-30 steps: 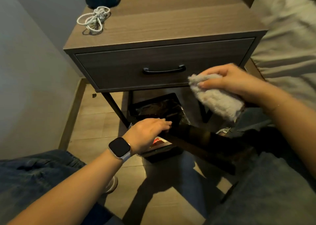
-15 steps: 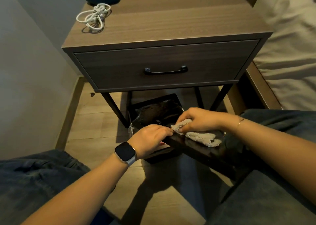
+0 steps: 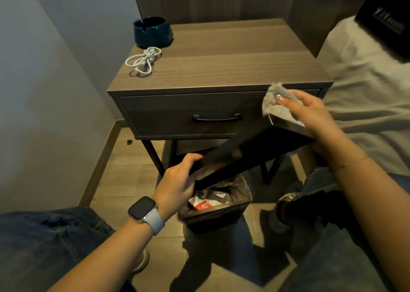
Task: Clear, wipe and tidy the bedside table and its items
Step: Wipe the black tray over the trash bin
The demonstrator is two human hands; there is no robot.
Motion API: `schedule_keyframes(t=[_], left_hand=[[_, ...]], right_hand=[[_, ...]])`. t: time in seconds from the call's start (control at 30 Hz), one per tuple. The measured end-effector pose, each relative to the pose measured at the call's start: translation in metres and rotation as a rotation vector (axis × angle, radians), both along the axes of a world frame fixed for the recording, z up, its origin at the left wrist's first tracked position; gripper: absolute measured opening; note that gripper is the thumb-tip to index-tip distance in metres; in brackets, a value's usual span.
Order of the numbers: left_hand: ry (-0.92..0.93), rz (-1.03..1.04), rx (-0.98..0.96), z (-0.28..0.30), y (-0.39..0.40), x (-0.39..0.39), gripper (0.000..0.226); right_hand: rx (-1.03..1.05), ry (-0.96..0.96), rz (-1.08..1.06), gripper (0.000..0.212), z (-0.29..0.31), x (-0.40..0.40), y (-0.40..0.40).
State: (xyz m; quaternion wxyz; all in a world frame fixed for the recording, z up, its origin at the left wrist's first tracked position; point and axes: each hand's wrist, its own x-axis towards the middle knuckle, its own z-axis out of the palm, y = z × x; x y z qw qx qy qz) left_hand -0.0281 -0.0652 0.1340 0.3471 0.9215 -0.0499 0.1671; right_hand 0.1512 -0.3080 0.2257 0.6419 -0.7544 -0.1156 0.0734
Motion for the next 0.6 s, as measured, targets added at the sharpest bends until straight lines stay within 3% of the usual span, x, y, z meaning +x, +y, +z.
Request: schedule_keyframes(t=[0.1, 0.23, 0.3, 0.47, 0.6], left_hand=[[-0.036, 0.053, -0.053, 0.017, 0.0, -0.005, 0.034], [-0.05, 0.121, -0.227, 0.035, 0.001, -0.017, 0.033], [-0.083, 0.157, -0.381, 0.05, -0.003, -0.021, 0.035], [-0.155, 0.174, -0.695, 0.113, -0.018, -0.008, 0.045], [-0.07, 0.096, -0.862, 0.169, -0.016, 0.03, 0.043]], right_hand=[[0.23, 0.006, -0.18, 0.019, 0.0, -0.002, -0.004], [0.315, -0.018, -0.288, 0.019, -0.002, -0.005, -0.008], [0.298, -0.03, -0.263, 0.014, 0.001, -0.01, -0.008], [0.15, -0.119, -0.183, 0.023, 0.023, -0.019, -0.003], [0.024, -0.209, -0.139, 0.019, 0.054, -0.009, -0.001]])
